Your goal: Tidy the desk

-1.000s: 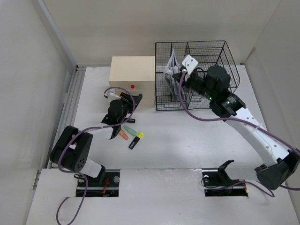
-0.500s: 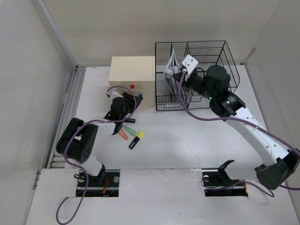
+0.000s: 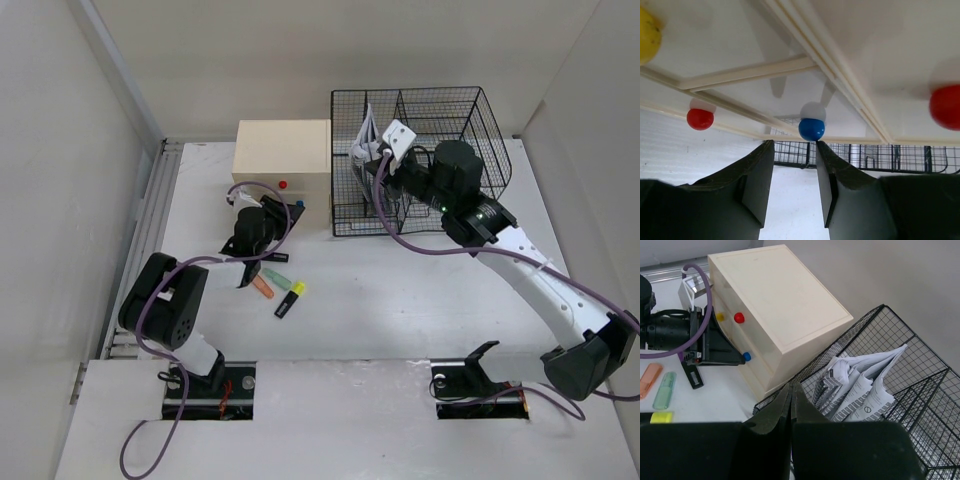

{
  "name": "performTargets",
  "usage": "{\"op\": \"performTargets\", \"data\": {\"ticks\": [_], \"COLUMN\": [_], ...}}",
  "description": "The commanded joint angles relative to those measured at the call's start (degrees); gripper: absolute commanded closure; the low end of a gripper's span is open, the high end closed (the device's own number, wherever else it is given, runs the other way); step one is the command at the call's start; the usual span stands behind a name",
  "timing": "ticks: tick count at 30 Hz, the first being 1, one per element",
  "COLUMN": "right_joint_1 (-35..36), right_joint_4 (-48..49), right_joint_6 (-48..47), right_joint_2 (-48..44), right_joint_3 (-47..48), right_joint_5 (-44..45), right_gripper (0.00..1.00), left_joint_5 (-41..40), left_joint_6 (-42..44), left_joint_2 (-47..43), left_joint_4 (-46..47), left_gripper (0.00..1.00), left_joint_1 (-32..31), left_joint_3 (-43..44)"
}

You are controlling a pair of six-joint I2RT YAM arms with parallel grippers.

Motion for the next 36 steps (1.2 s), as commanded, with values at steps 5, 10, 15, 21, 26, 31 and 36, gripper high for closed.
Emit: {"op": "performTargets", "data": {"ticks": [5, 10, 15, 21, 26, 31, 36], "right_joint_1": [-0.48, -0.48, -0.48, -0.48, -0.48, -0.48, -0.48], "right_joint_4": [1.68, 1.68, 1.68, 1.68, 1.68, 1.68, 1.68], "right_joint_6": [0.53, 0.53, 0.53, 0.00, 0.00, 0.00, 0.00], "right_joint_2": [0.44, 0.44, 0.44, 0.44, 0.44, 0.44, 0.96], "right_joint_3": [0.12, 0.12, -0.40, -0.40, -0.40, -0.40, -0.40], "right_joint_5": [-0.86, -0.86, -0.86, -0.86, -0.86, -0.86, -1.39], "right_gripper": [0.98, 0.98, 0.98, 0.98, 0.98, 0.98, 0.98], "left_joint_5": [0.09, -0.44, 0.17, 0.17, 0.17, 0.17, 0.17], "left_joint_6": [0.69, 1.22, 1.22, 1.22, 1.75, 1.75, 1.22], "left_joint_2": [-3.93, -1.74, 0.29, 0.82, 1.35, 1.35, 0.21], "left_joint_4": [4.36, 2.69, 2.68, 2.68, 2.68, 2.68, 4.61], "left_gripper": [0.66, 0.66, 0.67, 0.69, 0.76, 0.89, 0.94], "left_joint_1": [0.88, 0.88, 1.41, 1.41, 1.41, 1.41, 1.41], "left_joint_3": [0.78, 2.88, 4.12, 4.74, 4.74, 4.13, 1.14]}}
